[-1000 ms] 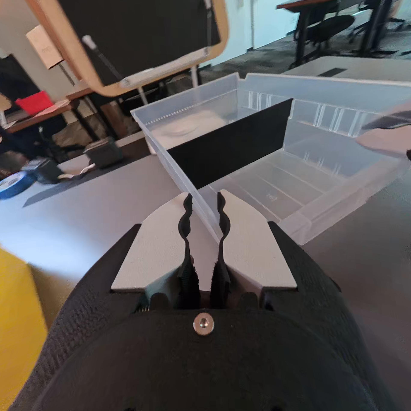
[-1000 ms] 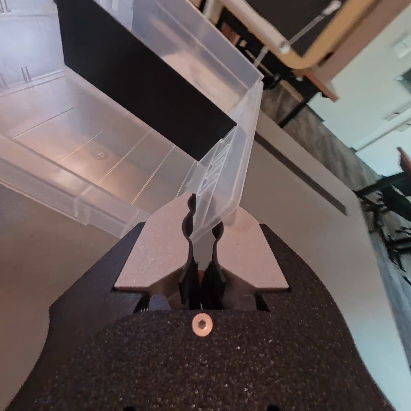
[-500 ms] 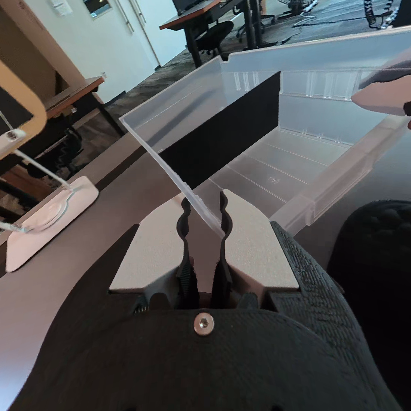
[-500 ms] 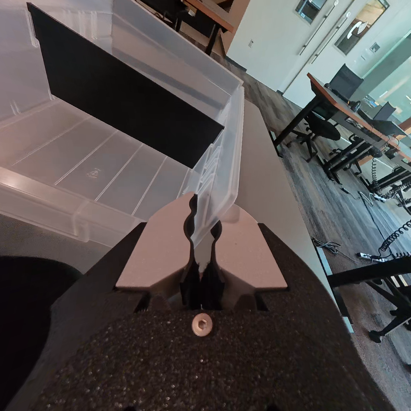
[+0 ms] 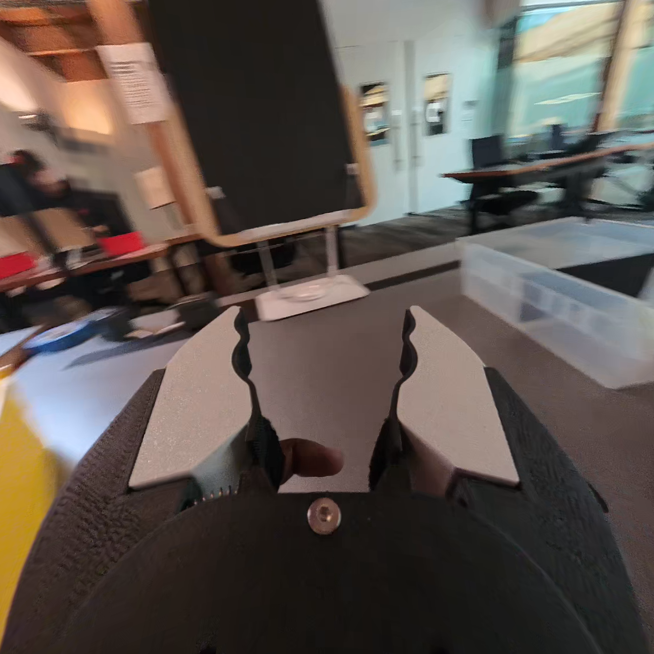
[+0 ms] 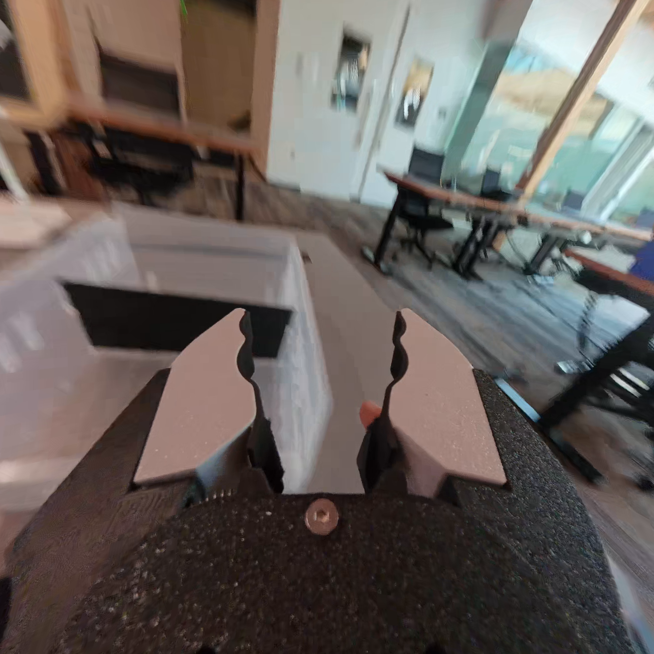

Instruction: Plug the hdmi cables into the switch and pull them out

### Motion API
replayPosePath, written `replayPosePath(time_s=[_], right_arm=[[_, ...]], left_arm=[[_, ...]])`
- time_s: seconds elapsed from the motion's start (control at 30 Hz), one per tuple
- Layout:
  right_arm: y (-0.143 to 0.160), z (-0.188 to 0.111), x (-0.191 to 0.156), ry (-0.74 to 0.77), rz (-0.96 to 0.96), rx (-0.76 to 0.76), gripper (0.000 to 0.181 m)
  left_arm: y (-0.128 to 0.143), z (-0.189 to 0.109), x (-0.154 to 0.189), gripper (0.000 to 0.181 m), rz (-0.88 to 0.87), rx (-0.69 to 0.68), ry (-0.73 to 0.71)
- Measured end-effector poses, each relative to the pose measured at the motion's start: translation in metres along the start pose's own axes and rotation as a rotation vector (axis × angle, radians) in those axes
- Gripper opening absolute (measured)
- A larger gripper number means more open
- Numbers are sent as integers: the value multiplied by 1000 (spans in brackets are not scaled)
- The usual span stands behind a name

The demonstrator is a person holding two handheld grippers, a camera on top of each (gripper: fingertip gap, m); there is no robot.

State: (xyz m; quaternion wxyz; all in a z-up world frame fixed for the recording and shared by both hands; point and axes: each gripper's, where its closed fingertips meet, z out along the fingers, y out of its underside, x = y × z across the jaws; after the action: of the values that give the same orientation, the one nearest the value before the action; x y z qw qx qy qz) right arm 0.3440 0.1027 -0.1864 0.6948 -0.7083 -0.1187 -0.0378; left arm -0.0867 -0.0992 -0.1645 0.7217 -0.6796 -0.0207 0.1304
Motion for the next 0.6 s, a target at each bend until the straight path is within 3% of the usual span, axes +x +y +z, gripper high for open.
replayPosePath(time_s=[0.1, 0.17, 0.23, 0.3, 0.37, 0.43, 0.47, 0.5, 0.6], right_arm=[[-43, -11, -65, -214, 104, 212, 72], [-44, -11, -114, -390, 163, 183, 91], [-29, -10, -161, -536, 163, 66, 112], [-9, -7, -193, -583, 100, -41, 117], [10, -1, -210, -546, 18, -117, 108], [35, 1, -222, -526, -103, -220, 84], [45, 1, -222, -514, -180, -259, 55], [51, 1, -223, -519, -232, -273, 36], [53, 8, -207, -434, -202, -302, 21]], left_arm=[[-4, -36, -102, 81, 24, -12, -240], [12, -54, -149, 82, 56, -110, -355], [38, -62, -161, 82, 31, -191, -335], [74, -57, -155, 81, 22, -289, -263], [109, -51, -152, 76, 49, -405, -239], [116, -47, -165, 42, 116, -405, -349], [114, -46, -169, 18, 157, -401, -371], [114, -42, -166, 20, 163, -400, -341], [113, -38, -160, 20, 176, -380, -293]])
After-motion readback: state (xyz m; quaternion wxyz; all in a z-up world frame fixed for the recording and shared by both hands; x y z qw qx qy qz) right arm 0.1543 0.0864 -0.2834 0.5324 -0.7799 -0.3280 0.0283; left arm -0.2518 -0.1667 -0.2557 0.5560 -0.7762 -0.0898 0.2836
